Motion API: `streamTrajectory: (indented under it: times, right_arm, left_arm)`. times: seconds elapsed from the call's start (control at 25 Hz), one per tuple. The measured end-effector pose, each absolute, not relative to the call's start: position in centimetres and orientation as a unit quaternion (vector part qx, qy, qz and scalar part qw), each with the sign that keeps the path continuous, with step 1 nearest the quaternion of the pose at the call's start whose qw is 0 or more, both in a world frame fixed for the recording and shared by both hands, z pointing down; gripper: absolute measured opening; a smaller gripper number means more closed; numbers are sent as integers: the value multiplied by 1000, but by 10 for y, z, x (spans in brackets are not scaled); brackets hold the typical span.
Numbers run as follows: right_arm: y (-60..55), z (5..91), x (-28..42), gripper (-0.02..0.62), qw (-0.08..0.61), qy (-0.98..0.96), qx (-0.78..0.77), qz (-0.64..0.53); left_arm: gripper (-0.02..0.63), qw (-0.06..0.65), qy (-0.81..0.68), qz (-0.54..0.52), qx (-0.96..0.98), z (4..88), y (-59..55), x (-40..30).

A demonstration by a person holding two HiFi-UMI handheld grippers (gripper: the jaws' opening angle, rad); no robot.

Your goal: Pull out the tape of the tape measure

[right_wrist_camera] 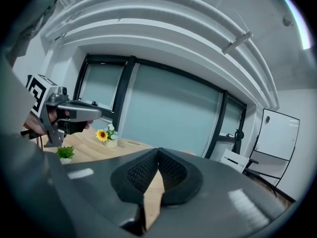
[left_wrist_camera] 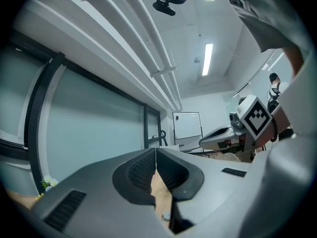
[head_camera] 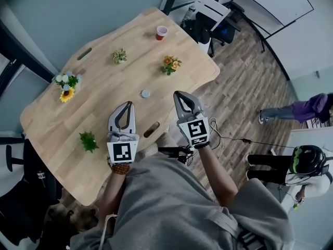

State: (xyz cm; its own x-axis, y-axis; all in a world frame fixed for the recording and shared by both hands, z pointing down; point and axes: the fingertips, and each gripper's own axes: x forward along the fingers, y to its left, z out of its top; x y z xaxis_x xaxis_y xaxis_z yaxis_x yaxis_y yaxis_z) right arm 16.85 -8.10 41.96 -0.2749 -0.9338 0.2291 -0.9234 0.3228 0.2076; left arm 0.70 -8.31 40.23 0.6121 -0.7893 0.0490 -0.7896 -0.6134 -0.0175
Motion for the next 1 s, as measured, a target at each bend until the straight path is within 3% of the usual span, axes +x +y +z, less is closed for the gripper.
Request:
streamTrajectory:
  times: [0.92,1.0]
  right_arm:
    - [-166,619,127,12,329,-876,352,12]
    - [-169,633,119,41,339,-880,332,20]
  left_arm:
    - [12,-11,-505,88,858,429,-129,-37]
    - [12,-13,-511,88,855,430,-132,-42]
